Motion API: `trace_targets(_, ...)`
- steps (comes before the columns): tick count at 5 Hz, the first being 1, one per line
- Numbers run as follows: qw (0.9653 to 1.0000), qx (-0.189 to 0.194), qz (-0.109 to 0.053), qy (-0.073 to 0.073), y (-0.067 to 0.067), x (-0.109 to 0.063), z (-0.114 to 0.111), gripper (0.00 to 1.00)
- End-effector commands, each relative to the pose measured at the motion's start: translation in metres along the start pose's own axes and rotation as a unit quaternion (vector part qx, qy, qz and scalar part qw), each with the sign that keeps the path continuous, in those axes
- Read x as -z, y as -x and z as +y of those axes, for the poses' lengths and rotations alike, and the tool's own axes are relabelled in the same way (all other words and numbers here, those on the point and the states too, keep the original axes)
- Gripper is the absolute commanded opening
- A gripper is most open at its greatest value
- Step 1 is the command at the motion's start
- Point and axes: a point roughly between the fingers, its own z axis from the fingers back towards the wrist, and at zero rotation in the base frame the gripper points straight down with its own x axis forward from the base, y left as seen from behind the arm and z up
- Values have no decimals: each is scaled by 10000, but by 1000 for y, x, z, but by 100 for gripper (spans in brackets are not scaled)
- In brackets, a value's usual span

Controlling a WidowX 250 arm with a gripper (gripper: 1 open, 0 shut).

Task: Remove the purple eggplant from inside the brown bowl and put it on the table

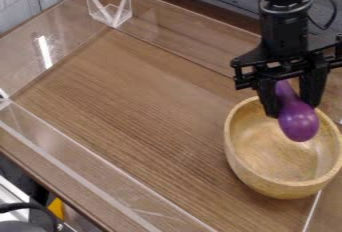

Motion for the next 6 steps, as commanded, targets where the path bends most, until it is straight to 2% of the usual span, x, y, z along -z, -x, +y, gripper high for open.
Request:
trace_targets(1, 9986, -36, -391, 349, -7, -27, 0, 0)
trace_targets(2, 9967, -279, -656, 386, -22, -36, 23, 0)
trace_targets(3, 9940, -432, -949, 324, -37, -42, 60, 0)
trace_targets(5, 9922, 96, -1220, 223, -66, -54, 123, 0)
trace_targets(6, 9888, 50, -1488, 142, -86, -55, 156, 0)
